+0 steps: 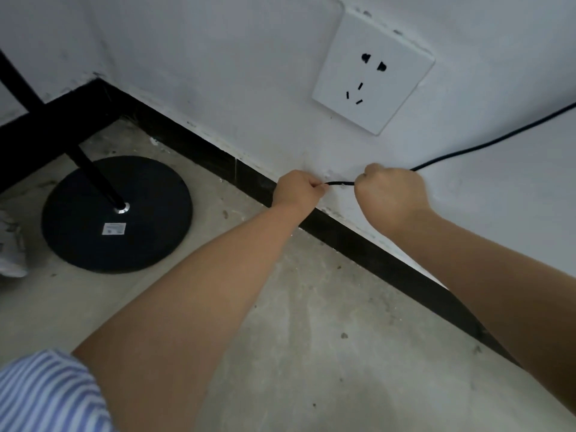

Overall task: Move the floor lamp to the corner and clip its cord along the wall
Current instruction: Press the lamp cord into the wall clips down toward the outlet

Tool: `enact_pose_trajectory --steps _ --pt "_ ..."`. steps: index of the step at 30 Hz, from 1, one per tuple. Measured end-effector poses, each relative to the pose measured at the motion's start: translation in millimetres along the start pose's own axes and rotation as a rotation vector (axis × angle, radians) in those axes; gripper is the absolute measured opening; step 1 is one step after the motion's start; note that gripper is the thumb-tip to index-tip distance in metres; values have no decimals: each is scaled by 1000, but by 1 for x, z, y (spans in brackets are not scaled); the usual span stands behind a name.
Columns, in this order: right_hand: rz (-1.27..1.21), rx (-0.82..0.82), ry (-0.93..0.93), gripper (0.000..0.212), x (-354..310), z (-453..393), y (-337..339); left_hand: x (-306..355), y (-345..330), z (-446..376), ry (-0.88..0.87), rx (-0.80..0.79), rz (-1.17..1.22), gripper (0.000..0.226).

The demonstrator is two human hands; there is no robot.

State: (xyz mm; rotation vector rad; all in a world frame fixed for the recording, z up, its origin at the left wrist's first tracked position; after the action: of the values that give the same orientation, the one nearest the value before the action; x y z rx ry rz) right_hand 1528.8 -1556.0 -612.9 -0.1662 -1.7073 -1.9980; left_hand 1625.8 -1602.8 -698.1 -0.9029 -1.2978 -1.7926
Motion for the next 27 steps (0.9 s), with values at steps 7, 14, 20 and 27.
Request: enact_pose_trajectory --steps 7,14,20,27 --pt "-59 -128 -127 17 -7 7 -3 -1 9 3 -69 -55 -70 23" --pt "-77 196 32 22 -9 27 1 13 16 5 -160 -148 -186 24" --pt "206 228 49 14 -7 18 16 17 14 5 -146 -137 -223 24" --pt "201 84 48 28 -12 17 -8 22 23 2 -210 -51 -484 20"
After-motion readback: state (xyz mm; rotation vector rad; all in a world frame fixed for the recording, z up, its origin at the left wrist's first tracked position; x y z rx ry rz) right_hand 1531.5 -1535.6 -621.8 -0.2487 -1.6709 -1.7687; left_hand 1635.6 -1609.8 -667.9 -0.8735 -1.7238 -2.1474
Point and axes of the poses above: each hand's wrist, its own z-axis away from the middle knuckle, its own y-axis out of the back of the hand, x = y × z, the point moved 3 cm from there along -z, towards the middle knuckle, and after that the axes turned 1 degree about -y, right-handed, at the moved point
